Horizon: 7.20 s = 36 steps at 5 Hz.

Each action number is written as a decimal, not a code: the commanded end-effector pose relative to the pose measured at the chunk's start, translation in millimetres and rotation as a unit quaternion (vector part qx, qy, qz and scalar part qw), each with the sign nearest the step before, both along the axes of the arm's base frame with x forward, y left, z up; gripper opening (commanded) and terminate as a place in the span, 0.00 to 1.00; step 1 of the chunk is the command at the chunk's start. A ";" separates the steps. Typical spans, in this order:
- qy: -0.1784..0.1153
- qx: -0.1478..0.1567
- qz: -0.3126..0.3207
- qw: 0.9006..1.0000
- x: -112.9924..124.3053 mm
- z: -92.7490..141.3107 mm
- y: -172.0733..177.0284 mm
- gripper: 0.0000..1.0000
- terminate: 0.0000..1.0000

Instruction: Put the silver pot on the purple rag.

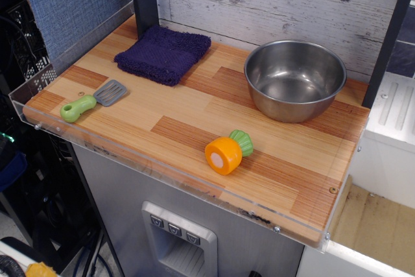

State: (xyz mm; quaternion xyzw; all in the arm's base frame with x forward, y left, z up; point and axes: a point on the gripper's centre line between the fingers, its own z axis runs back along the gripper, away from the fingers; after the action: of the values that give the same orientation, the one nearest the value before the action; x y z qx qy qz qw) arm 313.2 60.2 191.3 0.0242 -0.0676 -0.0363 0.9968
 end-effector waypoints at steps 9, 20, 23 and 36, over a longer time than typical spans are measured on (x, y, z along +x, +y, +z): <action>0.052 -0.007 -0.009 0.999 75.5 -132.9 -52.7 1.00 0.00; -0.041 -0.006 0.074 0.996 49.7 -64.7 56.6 0.00 0.00; -0.012 0.010 0.134 0.991 53.9 -73.8 131.6 0.00 0.00; -0.047 -0.026 0.024 0.998 46.7 3.1 -23.7 1.00 0.00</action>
State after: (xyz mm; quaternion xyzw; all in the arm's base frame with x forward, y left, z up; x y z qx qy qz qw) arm 370.0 36.5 163.6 -0.0051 -0.0748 -0.0120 0.9971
